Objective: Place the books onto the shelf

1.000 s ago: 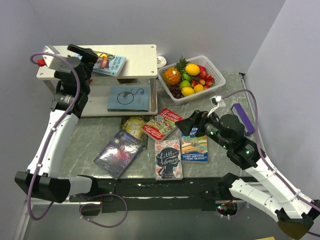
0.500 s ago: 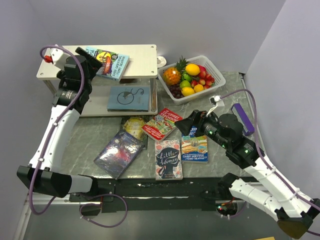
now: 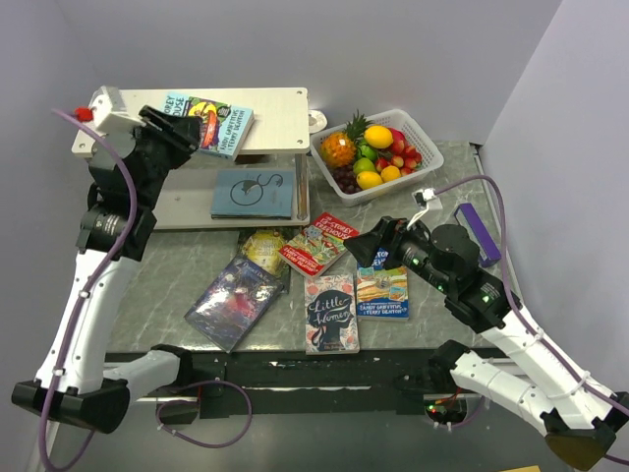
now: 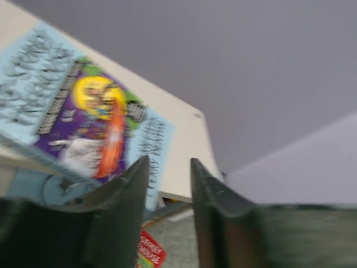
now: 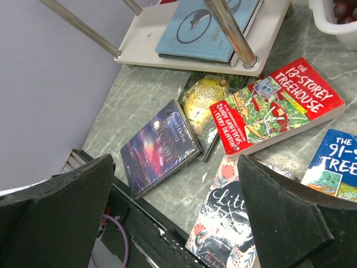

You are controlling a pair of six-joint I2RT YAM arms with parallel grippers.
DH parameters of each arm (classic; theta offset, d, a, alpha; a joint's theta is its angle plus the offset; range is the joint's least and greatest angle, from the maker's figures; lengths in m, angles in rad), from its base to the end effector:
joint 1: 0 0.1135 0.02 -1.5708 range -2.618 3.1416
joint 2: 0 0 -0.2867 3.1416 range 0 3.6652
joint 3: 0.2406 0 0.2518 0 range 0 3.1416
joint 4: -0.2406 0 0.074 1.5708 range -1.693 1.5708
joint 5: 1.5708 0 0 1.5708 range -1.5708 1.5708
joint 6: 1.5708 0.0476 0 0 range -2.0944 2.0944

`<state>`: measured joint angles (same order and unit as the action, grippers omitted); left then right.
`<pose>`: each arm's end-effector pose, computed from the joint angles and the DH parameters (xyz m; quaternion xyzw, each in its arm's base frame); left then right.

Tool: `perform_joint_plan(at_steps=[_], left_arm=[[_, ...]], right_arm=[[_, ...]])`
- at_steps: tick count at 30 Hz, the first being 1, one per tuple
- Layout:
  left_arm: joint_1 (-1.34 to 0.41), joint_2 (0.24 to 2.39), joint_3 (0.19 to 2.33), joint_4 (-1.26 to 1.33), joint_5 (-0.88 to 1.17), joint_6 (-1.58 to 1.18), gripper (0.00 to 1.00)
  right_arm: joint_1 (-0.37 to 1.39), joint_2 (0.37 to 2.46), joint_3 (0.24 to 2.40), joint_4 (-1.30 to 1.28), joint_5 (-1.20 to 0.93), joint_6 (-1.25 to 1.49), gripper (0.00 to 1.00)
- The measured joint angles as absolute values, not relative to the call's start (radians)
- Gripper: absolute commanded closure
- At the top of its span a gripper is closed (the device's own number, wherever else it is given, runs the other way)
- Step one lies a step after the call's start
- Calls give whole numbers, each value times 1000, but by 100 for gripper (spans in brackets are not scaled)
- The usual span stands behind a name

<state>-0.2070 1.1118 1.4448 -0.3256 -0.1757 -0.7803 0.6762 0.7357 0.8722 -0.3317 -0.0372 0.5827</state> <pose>0.2222 -0.0382 0.5081 -0.2581 0.6555 -0.2806 0.6519 0.1243 0.1020 0.3750 -0.0479 0.7711 0.3853 0.5046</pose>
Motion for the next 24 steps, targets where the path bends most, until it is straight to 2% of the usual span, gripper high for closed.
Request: perform_joint_plan(at_steps=[2, 7, 13, 24], left_arm=[[-233, 1112, 1442, -267, -84, -775, 99], [-307, 1185, 1439, -220, 39, -746, 99], [-317, 1193, 1345, -237, 64, -744, 99], [-325, 1023, 1229, -248, 14, -734, 99]], right_arm=[[676, 732, 872, -332, -37, 583, 2], [676, 724, 872, -332, -36, 583, 3], [676, 710, 866, -332, -30, 583, 3], [676, 710, 855, -331, -29, 585, 3]])
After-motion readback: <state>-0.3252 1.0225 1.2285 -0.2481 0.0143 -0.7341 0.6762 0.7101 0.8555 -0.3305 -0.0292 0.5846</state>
